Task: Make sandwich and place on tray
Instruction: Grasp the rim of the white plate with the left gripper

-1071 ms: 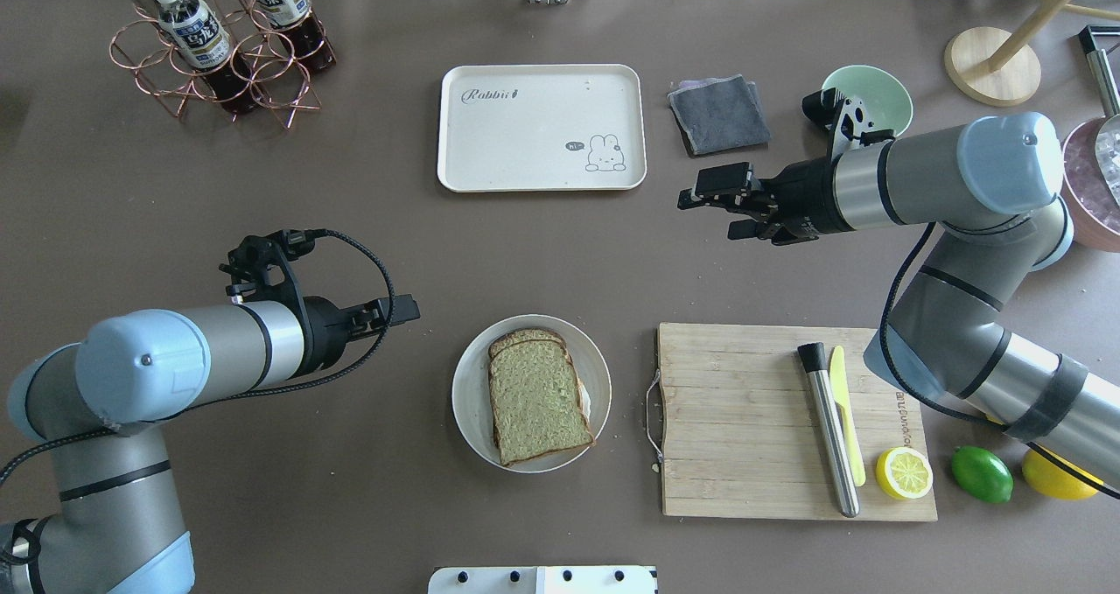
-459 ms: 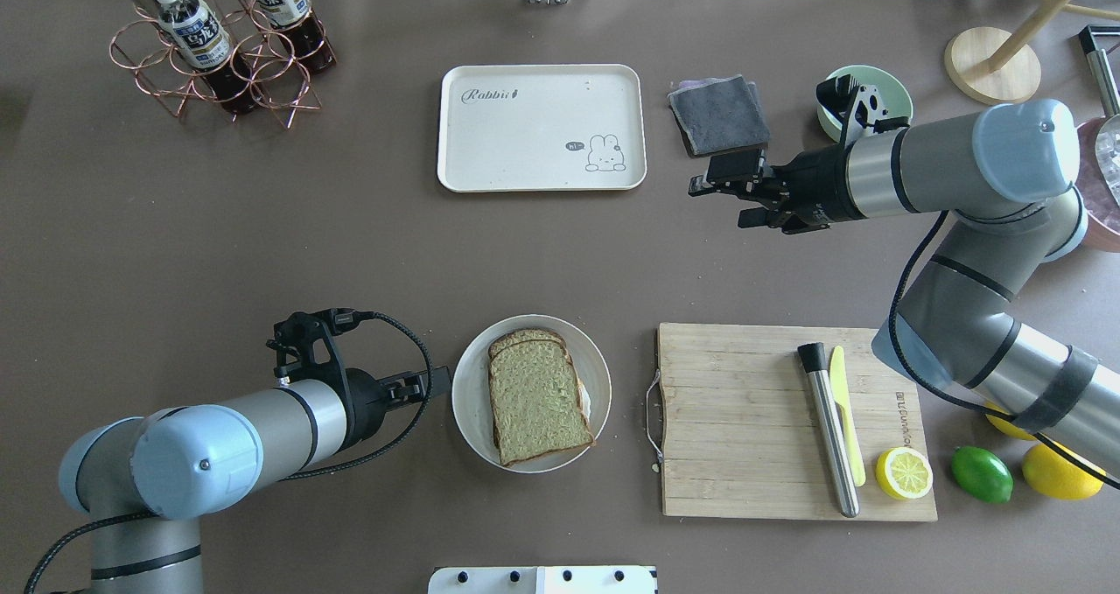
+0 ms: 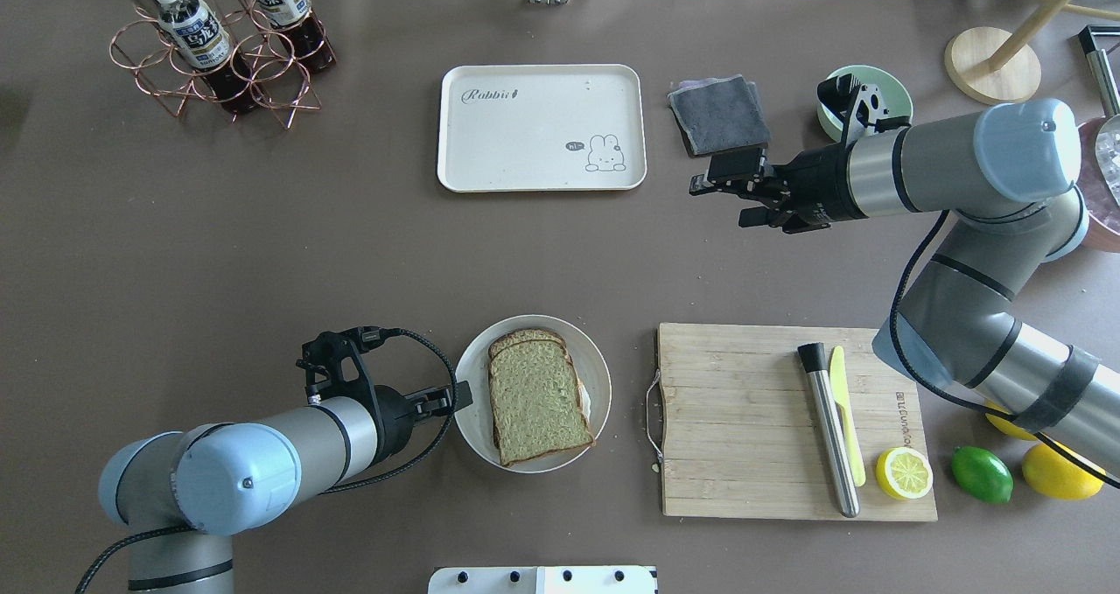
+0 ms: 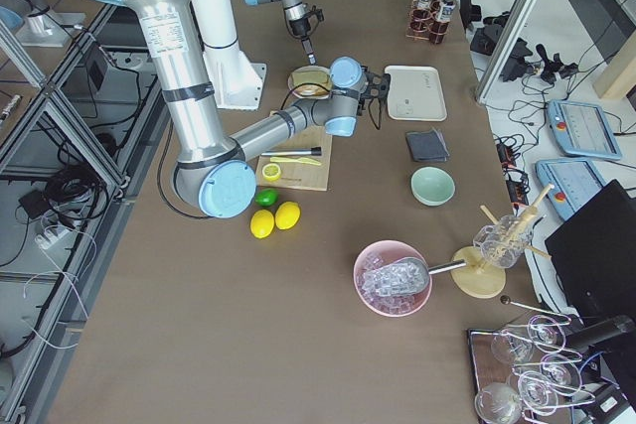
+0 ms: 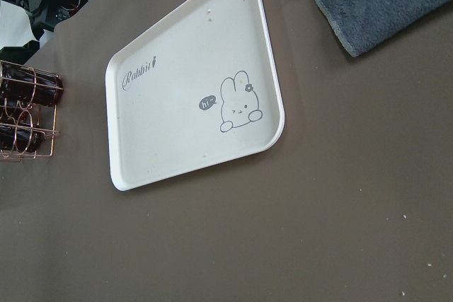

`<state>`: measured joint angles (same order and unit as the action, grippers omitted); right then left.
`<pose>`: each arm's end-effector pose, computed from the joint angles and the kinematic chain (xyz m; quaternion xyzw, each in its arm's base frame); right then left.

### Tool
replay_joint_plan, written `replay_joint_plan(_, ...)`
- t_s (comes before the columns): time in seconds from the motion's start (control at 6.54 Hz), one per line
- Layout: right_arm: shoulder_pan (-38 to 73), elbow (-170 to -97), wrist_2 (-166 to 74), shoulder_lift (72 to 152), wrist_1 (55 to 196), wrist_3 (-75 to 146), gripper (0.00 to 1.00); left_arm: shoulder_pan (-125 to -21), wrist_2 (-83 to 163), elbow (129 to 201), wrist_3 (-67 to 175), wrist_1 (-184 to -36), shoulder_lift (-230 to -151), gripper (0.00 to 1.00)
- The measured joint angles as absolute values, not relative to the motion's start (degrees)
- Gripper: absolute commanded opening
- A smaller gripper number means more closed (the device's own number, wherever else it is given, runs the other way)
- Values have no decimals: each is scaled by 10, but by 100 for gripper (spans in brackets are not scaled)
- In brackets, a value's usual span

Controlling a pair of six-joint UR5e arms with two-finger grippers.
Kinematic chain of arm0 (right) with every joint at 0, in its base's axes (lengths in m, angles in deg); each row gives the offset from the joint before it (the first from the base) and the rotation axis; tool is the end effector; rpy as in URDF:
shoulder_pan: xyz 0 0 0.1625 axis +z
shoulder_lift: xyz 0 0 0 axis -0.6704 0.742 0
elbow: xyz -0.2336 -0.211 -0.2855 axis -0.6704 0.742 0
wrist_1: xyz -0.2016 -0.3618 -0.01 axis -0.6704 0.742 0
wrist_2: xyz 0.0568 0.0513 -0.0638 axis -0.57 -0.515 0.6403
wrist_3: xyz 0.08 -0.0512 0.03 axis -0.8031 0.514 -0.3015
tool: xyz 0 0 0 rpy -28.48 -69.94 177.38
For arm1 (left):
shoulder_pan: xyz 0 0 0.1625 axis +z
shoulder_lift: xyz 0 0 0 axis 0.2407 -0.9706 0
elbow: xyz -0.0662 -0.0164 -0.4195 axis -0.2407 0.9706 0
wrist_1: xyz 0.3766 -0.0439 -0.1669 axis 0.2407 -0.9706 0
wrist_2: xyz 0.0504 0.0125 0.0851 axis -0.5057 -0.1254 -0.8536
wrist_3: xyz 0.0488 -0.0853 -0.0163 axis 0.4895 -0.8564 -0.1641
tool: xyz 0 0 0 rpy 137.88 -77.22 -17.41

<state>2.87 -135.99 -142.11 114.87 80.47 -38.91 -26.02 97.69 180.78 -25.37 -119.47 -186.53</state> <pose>-0.3579 -0.4776 0.3330 0.0584 -0.6534 0.1381 0.7420 0.5298 -0.2686 0.3046 0.1165 0.5512 -0.1666 0.8092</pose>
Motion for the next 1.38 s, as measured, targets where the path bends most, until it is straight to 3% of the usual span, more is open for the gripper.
replay_joint_plan(0.15, 29, -1360, -1421, 1148, 805, -389, 99, -260, 977, 1802, -254, -1195, -1870, 51)
replay_joint_plan(0.92, 29, -1354, -1421, 1148, 805, -386, 99, -261, 978, 1778, -256, -1197, -1889, 45)
replay_joint_plan(1.38, 30, -1351, -1421, 1151, 804, -384, 99, -261, 978, 1763, -259, -1197, -1901, 31)
